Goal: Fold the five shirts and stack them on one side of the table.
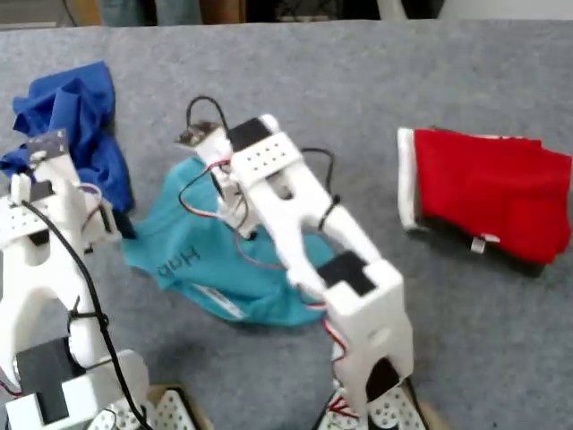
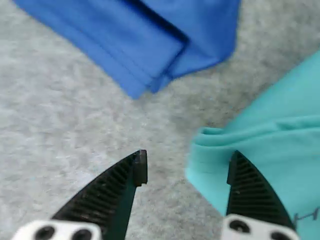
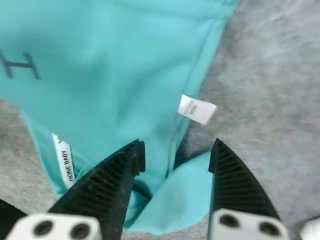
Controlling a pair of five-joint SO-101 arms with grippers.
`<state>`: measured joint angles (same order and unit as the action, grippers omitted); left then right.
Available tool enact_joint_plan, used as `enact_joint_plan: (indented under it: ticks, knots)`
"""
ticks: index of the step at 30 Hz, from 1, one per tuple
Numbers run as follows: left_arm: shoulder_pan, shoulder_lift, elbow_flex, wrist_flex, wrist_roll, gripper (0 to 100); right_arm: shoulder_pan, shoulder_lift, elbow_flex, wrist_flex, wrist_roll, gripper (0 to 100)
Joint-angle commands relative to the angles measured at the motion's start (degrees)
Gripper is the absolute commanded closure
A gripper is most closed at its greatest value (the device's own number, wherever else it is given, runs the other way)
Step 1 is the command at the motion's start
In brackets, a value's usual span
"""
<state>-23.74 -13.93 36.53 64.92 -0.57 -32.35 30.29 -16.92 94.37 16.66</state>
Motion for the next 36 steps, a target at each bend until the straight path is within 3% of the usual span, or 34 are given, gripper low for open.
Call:
enact_joint_plan:
  ticks: [1,5,12,17,25,30,33,36]
  knots:
    - [5.4,0.9,0.9,-2.5,0.5,73,-0.2,4.1,-0.6,-2.0,-0.5,79.2]
    - [9.9,3.8,1.5,-6.2,0.5,81,0.1,7.2,-0.7,-2.7,-1.1,97.9]
    - [8.7,8.4,-3.0,-6.9,0.2,97,8.3,1.6,-2.0,4.7,-0.9,96.2]
    - [7.6,7.9,-8.8,-4.2,0.2,97,13.1,-11.6,0.0,6.7,-0.6,93.9]
    - [13.6,7.8,-27.6,6.9,0.5,97,13.7,-35.9,15.5,6.2,-0.4,66.3]
    - [23.0,8.8,-33.8,4.7,1.4,97,17.8,-44.8,26.4,1.8,1.8,69.6]
    - [28.1,12.9,-34.2,0.9,9.8,96,23.2,-46.5,32.4,-1.4,1.8,74.3]
    - [30.6,19.8,-34.3,-2.1,18.0,82,28.0,-46.5,37.1,-4.7,1.8,79.6]
